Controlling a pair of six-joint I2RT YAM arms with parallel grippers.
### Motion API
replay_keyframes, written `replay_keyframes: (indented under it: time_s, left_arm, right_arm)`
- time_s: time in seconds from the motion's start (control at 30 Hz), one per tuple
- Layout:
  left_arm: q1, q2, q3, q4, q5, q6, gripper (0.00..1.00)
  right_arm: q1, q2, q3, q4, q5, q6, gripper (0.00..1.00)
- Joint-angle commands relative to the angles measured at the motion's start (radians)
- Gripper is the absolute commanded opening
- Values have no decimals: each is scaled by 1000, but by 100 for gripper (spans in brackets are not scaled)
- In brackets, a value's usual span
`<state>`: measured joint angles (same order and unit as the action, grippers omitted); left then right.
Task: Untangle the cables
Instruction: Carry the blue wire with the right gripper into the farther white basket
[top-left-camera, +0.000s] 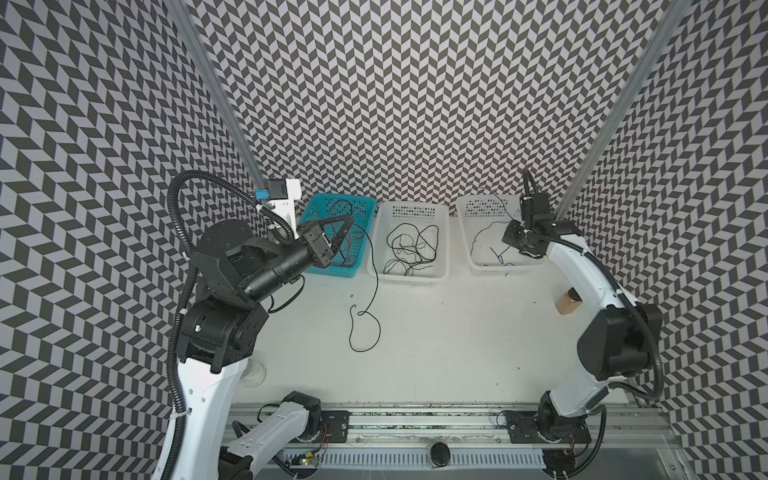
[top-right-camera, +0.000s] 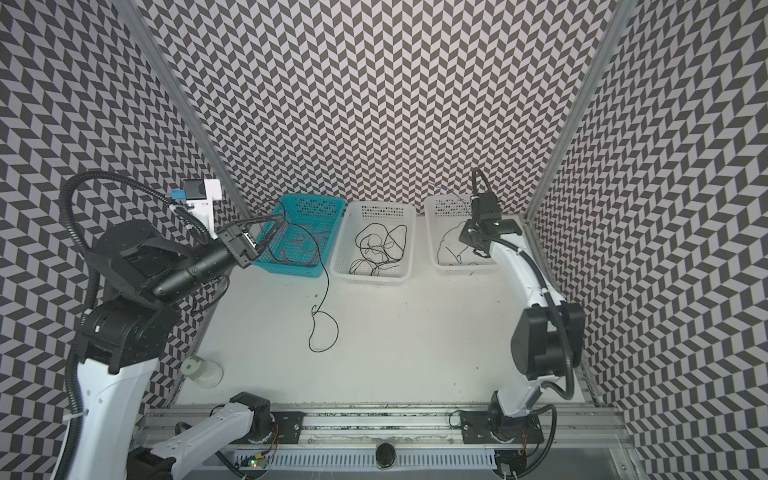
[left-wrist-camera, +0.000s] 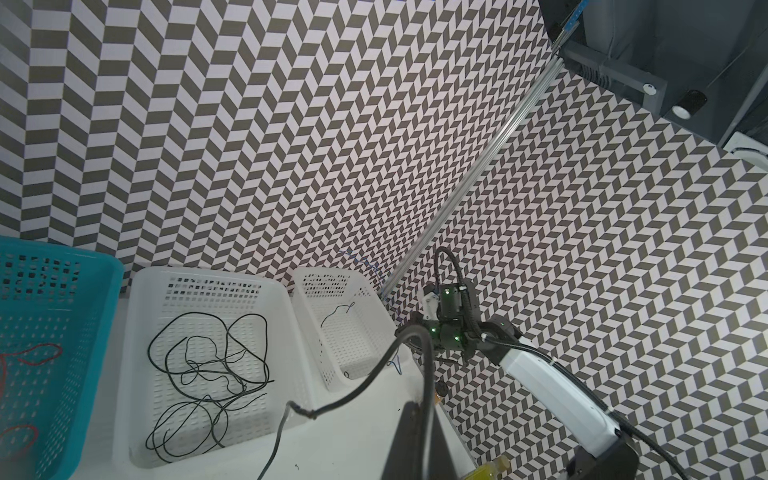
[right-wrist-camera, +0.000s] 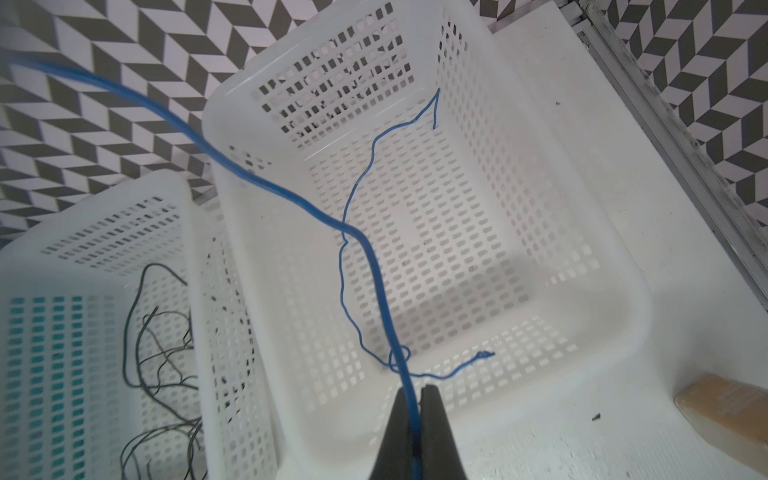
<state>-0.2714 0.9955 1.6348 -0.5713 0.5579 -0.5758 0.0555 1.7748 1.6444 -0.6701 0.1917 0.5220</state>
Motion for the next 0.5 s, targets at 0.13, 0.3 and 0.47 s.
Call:
replay_keyframes:
  time_s: [0.13,0.3,0.47]
  left_arm:
    - [-69,102,234,-51,-4,67,0]
    - [-99,219,476,-102,-14,99,0]
    - [-146,383,748,-129,8,103,0]
  right_arm:
    - [-40,163,121,-48,72,-6,0]
    - [-54,207,129,-49,50,-6,11]
    - [-67,214,123,-62,30,-2,34]
